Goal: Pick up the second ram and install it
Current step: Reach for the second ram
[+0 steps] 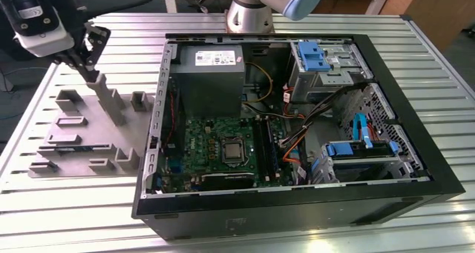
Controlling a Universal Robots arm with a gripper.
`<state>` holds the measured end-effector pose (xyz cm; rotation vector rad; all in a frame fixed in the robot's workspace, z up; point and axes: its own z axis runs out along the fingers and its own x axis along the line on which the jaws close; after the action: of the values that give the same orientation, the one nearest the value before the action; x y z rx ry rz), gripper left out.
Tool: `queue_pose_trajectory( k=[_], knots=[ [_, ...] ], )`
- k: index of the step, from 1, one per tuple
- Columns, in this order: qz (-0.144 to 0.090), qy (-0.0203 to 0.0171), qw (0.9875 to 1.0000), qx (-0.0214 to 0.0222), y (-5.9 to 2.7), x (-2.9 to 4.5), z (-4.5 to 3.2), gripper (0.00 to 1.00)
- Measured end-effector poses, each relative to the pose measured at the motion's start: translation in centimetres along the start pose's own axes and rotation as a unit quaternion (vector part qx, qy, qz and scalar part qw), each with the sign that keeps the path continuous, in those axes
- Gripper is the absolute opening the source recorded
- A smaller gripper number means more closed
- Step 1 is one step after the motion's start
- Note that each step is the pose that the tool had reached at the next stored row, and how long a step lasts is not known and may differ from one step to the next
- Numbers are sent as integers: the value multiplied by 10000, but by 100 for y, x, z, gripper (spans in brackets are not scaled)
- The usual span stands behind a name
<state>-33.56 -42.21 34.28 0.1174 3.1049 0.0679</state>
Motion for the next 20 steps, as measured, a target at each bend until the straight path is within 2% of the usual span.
queue_pose_trajectory(
  k=[6, 14, 20],
  knots=[
    [0, 0, 10000, 0, -86, 92, 49, 11],
    [0, -1, 10000, 0, -166, 271, 134, 11],
    [0, 0, 10000, 0, -218, 376, 196, 11]
  ],
)
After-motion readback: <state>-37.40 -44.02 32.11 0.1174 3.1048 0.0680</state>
